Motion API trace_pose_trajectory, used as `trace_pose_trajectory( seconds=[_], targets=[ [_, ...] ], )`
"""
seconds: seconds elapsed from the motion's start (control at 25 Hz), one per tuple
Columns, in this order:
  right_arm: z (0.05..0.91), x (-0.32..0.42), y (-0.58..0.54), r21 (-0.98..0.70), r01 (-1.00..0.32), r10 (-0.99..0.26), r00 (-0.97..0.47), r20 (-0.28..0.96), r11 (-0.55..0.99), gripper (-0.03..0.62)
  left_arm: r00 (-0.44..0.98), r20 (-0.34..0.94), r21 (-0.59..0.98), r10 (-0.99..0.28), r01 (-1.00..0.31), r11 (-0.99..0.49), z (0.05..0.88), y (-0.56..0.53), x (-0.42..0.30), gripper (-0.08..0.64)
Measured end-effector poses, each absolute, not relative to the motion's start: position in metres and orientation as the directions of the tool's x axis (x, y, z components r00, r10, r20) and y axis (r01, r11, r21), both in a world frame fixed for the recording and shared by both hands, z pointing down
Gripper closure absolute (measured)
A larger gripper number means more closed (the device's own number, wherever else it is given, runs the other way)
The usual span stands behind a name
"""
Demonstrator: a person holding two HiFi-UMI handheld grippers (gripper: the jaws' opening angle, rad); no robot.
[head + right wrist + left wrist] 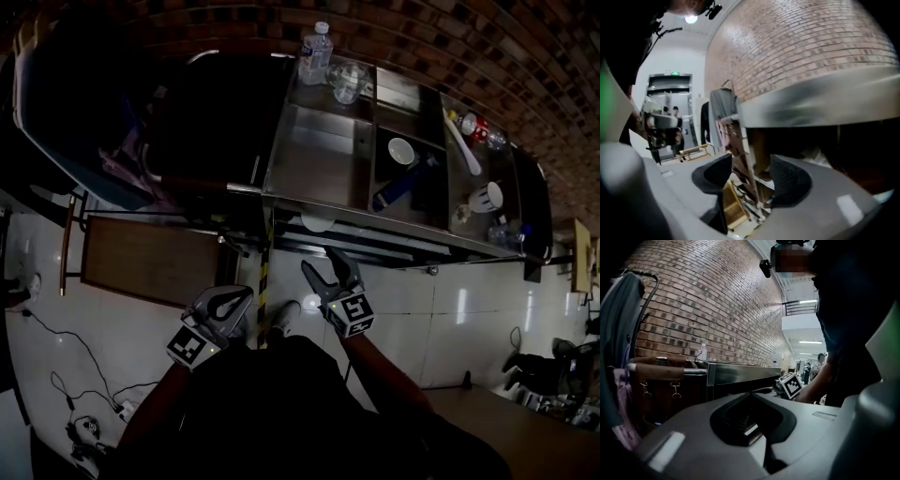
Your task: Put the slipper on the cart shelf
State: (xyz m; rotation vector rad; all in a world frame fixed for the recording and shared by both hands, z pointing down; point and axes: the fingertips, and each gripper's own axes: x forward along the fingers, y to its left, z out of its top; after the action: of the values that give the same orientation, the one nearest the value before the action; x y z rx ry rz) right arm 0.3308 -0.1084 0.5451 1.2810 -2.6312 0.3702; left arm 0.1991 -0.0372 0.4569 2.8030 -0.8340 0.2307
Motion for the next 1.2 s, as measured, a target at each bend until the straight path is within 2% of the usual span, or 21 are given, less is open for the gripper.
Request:
trace_pose_trajectory(
  seconds=[0.28,0.48,0.72,0.76,1.2],
  targets=[
    [0.474,0.276,-0.075,-0.087,-0.678,-0.659,-0.731,0.178,0.73,0.362,0.826,0.165,0.138,-0.539,-0.561,-0.816,0.438,-0.02,0.182,0.557],
    [0.449,0.257,-0.061,-0.071,-0.646,-0.629,-0.759,0.168,0.76,0.439,0.826,0.15,0.143,-0.543,-0.562,-0.815,0.434,-0.016,0.173,0.557],
    [0.442,0.253,-0.048,-0.093,-0.615,-0.6,-0.787,0.147,0.783,0.583,0.82,0.167,0.143,-0.547,-0.569,-0.81,0.433,-0.016,0.174,0.558],
    [0.443,0.252,-0.047,-0.101,-0.607,-0.592,-0.793,0.145,0.788,0.592,0.818,0.167,0.142,-0.55,-0.572,-0.808,0.433,-0.016,0.174,0.558],
    [0.443,0.19,-0.023,-0.141,-0.523,-0.507,-0.851,0.137,0.841,0.592,0.821,0.169,0.128,-0.545,-0.567,-0.814,0.431,-0.016,0.138,0.558]
  ],
)
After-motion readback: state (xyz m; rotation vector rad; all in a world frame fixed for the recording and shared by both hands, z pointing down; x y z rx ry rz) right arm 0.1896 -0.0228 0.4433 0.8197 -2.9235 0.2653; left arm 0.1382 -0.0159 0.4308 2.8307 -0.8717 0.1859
